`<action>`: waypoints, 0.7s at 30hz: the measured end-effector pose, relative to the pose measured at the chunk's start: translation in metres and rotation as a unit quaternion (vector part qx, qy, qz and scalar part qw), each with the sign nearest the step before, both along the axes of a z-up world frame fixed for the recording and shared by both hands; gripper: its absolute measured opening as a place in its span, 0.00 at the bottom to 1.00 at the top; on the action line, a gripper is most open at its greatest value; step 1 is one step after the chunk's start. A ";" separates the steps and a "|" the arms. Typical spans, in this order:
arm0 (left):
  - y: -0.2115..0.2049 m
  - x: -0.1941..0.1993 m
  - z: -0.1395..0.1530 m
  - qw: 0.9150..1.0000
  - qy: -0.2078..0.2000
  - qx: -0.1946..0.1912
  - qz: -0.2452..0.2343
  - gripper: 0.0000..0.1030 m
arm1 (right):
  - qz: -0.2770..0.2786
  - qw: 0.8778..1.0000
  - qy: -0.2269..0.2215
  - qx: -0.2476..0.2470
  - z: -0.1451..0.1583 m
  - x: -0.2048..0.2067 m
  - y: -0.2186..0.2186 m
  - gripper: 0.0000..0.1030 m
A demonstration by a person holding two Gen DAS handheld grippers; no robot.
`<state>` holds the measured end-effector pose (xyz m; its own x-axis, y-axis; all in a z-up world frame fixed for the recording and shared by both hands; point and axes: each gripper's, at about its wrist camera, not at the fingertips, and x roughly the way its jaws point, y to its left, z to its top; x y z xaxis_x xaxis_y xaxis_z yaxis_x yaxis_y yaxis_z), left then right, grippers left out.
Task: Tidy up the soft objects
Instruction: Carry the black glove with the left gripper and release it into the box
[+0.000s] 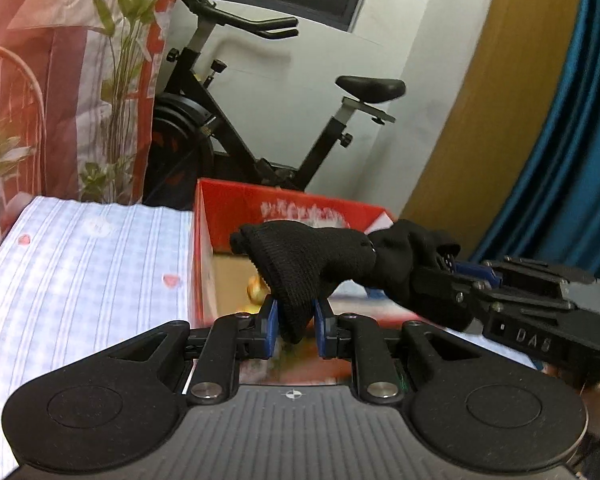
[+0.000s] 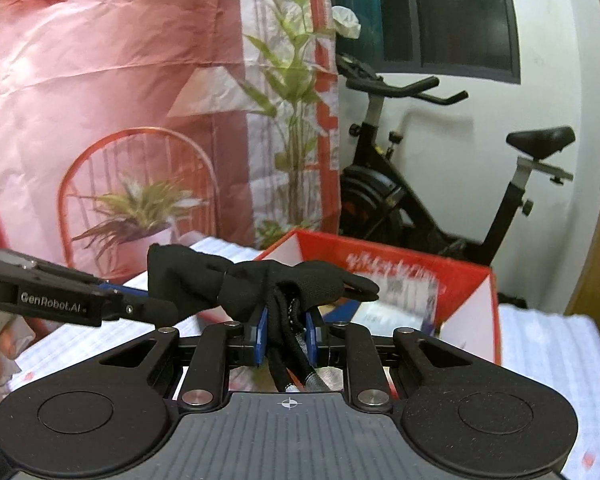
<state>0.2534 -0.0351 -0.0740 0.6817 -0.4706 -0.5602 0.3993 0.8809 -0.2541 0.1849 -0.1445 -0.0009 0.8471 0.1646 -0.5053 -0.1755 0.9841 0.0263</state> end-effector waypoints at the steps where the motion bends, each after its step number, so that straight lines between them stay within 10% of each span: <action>1: -0.003 0.009 0.000 1.000 0.003 0.000 0.000 0.20 | -0.003 1.000 0.002 -0.005 0.000 0.009 -0.003 0.17; 17: -0.041 0.087 -0.043 0.994 0.074 0.080 -0.006 0.22 | -0.050 0.990 0.128 0.026 -0.076 0.105 -0.049 0.17; 21: -0.036 0.088 -0.044 0.994 0.073 0.078 0.010 0.58 | -0.061 0.983 0.165 0.055 -0.092 0.114 -0.054 0.18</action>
